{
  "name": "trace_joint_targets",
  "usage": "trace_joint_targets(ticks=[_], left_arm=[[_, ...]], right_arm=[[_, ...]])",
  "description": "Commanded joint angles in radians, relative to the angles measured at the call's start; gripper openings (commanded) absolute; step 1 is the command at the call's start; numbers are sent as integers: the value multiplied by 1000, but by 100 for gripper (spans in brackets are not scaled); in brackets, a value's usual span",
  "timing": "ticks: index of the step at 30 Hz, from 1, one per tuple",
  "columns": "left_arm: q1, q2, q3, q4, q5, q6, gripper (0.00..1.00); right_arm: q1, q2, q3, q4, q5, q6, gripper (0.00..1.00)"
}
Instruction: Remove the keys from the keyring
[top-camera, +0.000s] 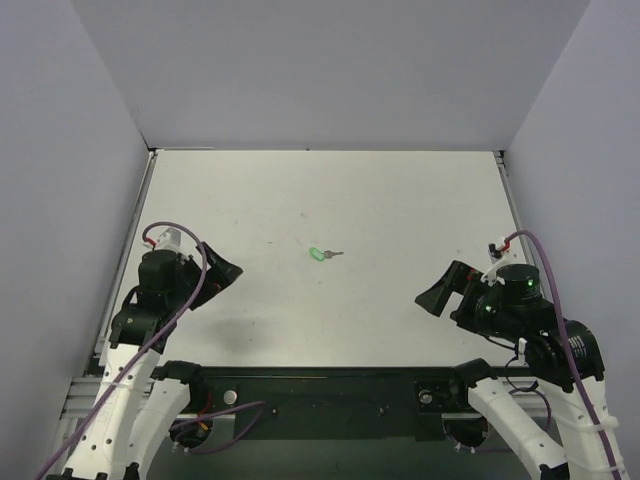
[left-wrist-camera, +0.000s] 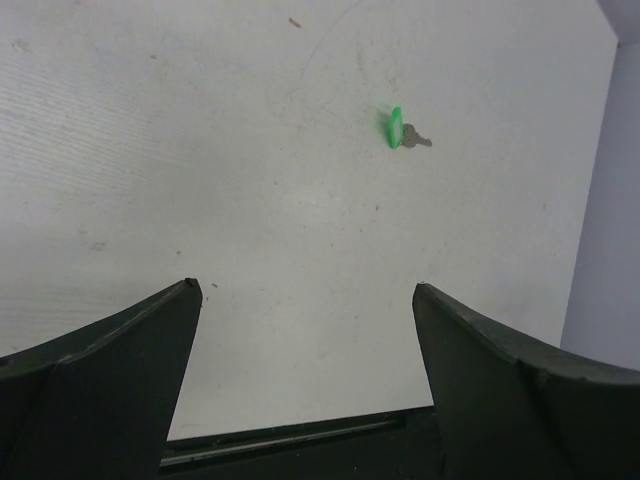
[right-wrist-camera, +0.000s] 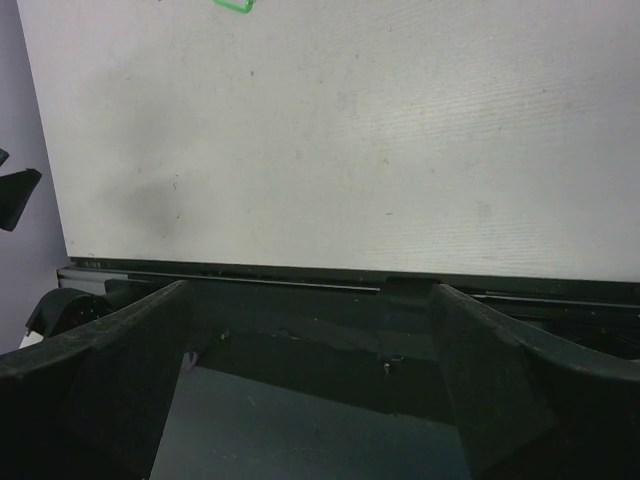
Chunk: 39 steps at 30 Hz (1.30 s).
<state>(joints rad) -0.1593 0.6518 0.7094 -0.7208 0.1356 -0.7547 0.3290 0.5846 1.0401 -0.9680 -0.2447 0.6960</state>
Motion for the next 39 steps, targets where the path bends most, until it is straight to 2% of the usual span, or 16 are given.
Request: trace_joint_targets(ticks=[1,4,13,16,23,24,25,32,39], left_arm=[[35,-53,-72,201,93,-67,98],[35,-51,-91,201,82,-35,98],[4,32,-19,178,24,78,100],[-41,65,-11,198,16,95,100],[-186,170,-14,325,-31,117,100],[-195,187,-11,337,-33,117,95],[-206,218,-7,357,-28,118,94],[-236,339,19,487,22,124,93],[-261,460,56,576,41,140,92]], right_arm=[[4,-9,17,14,-4,-33,98],[4,-19,18,12,16,-44,98],[4,-25,-34,14,137,10,100],[4,4,-46,14,88,-7,100],[4,52,-46,12,88,7,100],[4,52,-46,12,81,-4,100],[4,54,-45,15,59,-7,100],[4,37,-74,37,-63,-6,98],[4,-29,-98,60,-116,2,98]])
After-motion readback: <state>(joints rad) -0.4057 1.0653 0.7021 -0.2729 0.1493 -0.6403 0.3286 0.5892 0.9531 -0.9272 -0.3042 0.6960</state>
